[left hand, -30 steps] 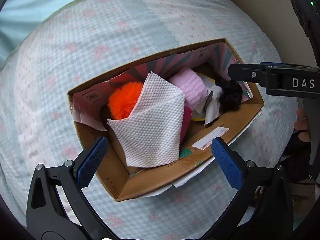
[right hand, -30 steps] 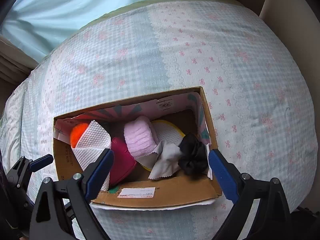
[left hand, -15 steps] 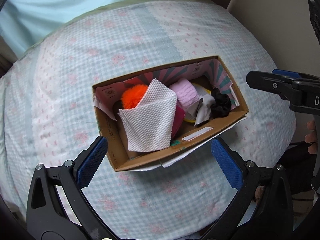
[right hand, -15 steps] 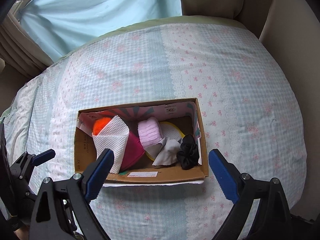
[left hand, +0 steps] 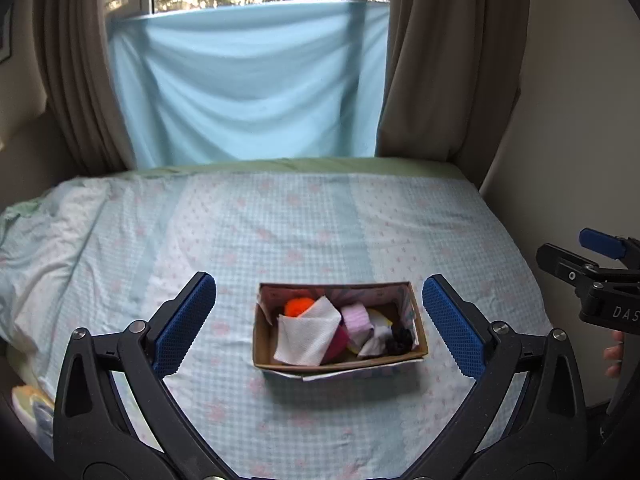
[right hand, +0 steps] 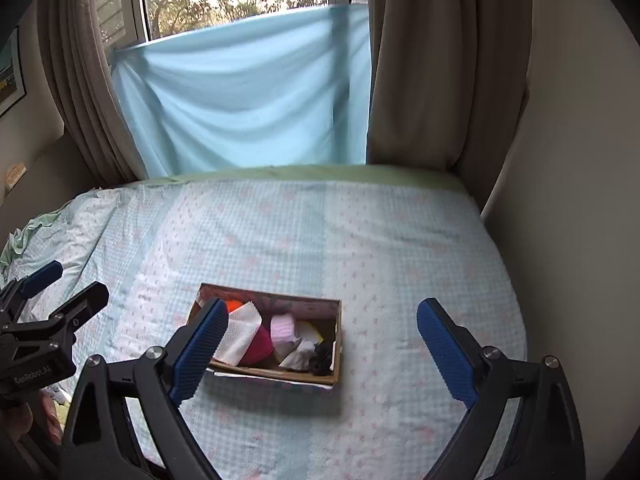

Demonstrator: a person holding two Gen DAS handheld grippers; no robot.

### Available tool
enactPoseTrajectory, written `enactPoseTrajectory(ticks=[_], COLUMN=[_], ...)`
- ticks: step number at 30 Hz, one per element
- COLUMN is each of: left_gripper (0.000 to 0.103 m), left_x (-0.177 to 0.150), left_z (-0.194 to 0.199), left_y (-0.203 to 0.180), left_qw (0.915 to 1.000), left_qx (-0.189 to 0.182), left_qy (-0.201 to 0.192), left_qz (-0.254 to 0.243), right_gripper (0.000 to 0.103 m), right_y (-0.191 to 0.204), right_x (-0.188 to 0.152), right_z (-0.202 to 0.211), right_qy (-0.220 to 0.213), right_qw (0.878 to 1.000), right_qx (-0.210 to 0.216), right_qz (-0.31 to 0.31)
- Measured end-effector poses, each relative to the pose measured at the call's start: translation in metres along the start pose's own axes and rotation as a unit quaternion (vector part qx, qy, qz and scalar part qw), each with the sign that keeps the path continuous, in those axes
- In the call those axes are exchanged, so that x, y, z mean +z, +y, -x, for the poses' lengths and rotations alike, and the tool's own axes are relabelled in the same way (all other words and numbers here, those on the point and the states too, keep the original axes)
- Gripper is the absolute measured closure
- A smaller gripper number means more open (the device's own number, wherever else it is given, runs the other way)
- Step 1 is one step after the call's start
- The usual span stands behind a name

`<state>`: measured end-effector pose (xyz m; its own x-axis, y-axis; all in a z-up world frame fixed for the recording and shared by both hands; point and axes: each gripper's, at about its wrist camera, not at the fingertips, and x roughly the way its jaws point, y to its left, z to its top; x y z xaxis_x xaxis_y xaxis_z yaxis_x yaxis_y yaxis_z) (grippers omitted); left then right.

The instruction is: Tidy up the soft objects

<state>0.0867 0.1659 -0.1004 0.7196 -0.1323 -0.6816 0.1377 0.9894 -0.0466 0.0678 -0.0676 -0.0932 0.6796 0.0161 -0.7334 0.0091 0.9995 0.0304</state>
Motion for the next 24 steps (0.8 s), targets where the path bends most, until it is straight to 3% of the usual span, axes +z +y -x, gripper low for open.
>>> enactPoseTrajectory(ticks=[5,10,24], left_gripper=[0.000,0.000,0.000], left_x=[0.015,0.013,0.008], left_z=[0.059,0.094,0.118], left_y=[-0.021,-0.031,-0.054], left_qw=[0.9974,0.9941,0.9908], left_qx=[0.030,0.035,0.029], left_qy=[-0.065,-0.103,-0.128], left_qz=[-0.008,-0.001,-0.032], right_gripper=[0.009,0.009,0.009], right_y=[-0.011,-0.016,-0.029], right_x=[0.004,-0.003,-0.018], right_z=[0.061,0.090,0.099], right_qy=[-0.074,-0.111,-0.119], right_qw=[0.997,0.993,0.992], right_qx=[-0.019,-0.026,-0.036], right_qz=[0.001,-0.003,-0.024])
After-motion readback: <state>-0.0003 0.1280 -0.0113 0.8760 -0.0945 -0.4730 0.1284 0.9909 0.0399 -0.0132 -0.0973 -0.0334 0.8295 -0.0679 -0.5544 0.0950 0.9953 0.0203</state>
